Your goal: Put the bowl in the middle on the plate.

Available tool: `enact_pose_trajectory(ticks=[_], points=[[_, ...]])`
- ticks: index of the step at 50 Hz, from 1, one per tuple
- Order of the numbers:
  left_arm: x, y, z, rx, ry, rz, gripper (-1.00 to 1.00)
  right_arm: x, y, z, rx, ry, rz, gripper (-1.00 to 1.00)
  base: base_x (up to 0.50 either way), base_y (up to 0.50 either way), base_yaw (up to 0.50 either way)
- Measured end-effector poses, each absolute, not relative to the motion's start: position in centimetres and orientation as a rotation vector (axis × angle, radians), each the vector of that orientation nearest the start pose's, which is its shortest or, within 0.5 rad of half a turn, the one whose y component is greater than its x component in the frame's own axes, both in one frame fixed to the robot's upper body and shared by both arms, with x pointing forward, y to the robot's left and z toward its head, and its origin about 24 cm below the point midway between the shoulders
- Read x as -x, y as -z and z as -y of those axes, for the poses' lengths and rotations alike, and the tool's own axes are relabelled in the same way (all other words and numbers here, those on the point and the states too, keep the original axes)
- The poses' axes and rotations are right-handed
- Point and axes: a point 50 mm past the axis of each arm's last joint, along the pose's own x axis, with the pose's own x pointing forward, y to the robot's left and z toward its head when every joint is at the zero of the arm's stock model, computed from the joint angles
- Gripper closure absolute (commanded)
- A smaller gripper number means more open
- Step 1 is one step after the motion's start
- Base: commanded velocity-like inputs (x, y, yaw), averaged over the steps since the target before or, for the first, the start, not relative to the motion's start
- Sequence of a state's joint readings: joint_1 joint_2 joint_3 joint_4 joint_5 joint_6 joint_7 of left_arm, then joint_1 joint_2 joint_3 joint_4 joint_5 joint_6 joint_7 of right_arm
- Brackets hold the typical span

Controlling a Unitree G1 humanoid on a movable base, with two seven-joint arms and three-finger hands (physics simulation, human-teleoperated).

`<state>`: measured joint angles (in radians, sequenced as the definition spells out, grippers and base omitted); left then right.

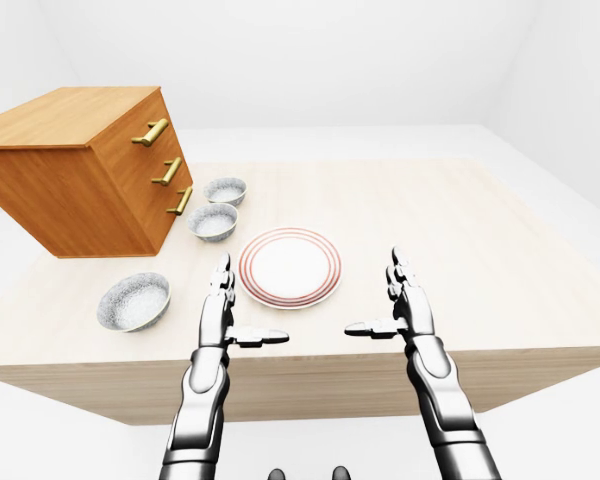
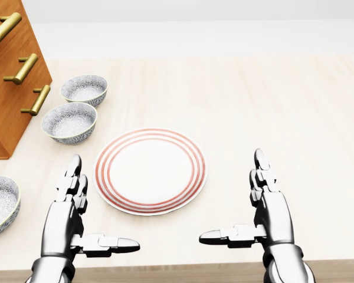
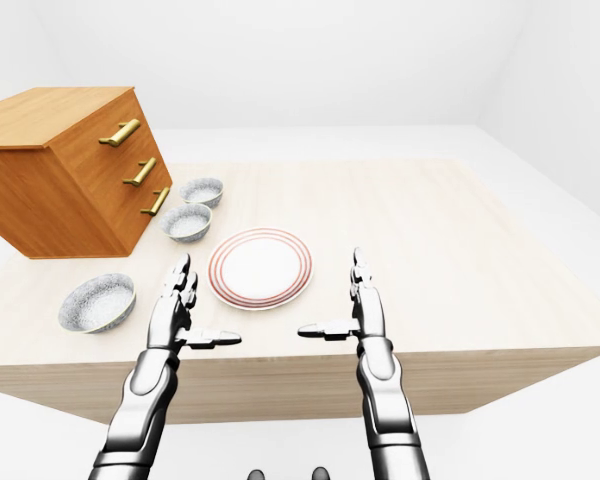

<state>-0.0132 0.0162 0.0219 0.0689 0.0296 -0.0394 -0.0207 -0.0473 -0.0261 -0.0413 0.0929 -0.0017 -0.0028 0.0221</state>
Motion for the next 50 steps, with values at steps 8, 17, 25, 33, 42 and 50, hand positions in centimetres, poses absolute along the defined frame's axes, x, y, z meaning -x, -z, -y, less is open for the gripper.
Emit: enact_pose_trajectory(ticks=[8, 17, 25, 33, 42, 50], points=[[-25.53, -3.14, -15.53, -0.049, 0.004, -0.022, -1.00, -26.28, -3.04, 15.94, 0.036, 0.007, -0.052, -1.00, 0.00, 0.00, 0.00], [-25.45, -3.25, -15.49, -0.051, 0.004, -0.025, -1.00, -26.32, -2.93, 15.86, 0.044, 0.005, -0.056, -1.00, 0.00, 0.00, 0.00], [-25.39, -3.37, -15.45, -0.051, 0.004, -0.026, -1.00, -26.28, -2.96, 15.80, 0.044, 0.000, -0.057, -1.00, 0.00, 0.00, 0.00], [-25.38, -3.45, -15.42, -0.051, 0.004, -0.027, -1.00, -26.26, -2.96, 15.75, 0.040, -0.006, -0.057, -1.00, 0.00, 0.00, 0.00], [-25.43, -3.39, -15.43, -0.052, 0.005, -0.029, -1.00, -26.27, -2.93, 15.71, 0.036, -0.012, -0.058, -1.00, 0.00, 0.00, 0.00], [-25.47, -3.31, -15.43, -0.054, 0.006, -0.030, -1.00, -26.27, -2.90, 15.72, 0.035, -0.014, -0.059, -1.00, 0.06, 0.00, 0.00]])
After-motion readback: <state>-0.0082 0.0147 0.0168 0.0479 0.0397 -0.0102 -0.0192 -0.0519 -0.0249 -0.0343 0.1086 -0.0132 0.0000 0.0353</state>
